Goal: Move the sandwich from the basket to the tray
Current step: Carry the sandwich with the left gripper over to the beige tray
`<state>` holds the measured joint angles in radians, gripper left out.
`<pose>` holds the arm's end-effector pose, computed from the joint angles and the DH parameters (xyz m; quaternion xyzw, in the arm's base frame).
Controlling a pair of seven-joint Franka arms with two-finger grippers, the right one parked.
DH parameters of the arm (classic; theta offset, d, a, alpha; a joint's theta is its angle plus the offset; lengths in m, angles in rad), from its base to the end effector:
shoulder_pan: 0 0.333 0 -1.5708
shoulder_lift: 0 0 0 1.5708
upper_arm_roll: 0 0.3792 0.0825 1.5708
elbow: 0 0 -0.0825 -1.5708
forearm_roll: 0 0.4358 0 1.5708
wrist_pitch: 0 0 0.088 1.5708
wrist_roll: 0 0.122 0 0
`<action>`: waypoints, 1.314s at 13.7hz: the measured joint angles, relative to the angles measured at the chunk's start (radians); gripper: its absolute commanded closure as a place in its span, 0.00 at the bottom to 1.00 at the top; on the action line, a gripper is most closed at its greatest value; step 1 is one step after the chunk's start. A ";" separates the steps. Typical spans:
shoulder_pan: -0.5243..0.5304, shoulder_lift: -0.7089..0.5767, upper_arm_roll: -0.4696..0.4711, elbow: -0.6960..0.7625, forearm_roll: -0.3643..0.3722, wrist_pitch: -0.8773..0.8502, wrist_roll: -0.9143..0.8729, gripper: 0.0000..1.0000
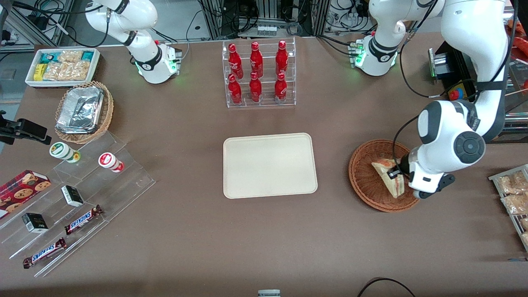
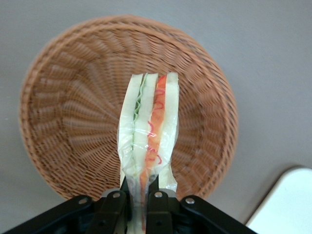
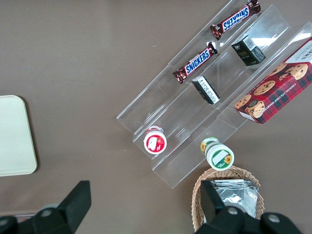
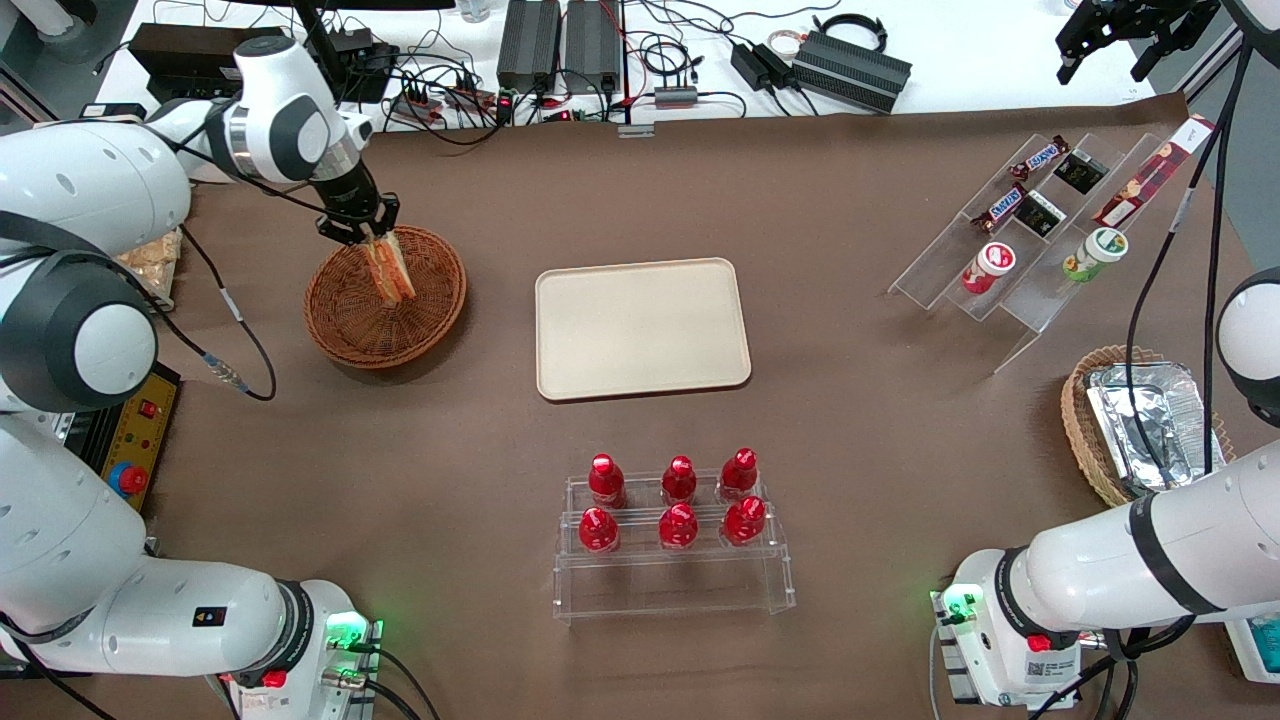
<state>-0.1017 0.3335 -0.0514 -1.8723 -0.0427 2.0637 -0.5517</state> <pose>0.6638 -0.1032 0.3393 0.9749 0.2094 -0.0756 0.0005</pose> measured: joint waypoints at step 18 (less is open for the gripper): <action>-0.535 0.391 -0.008 0.480 -0.002 -0.035 -0.328 1.00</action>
<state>-0.6371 0.7241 -0.0598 -1.3922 -0.0445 2.0291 -0.8802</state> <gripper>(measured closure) 0.855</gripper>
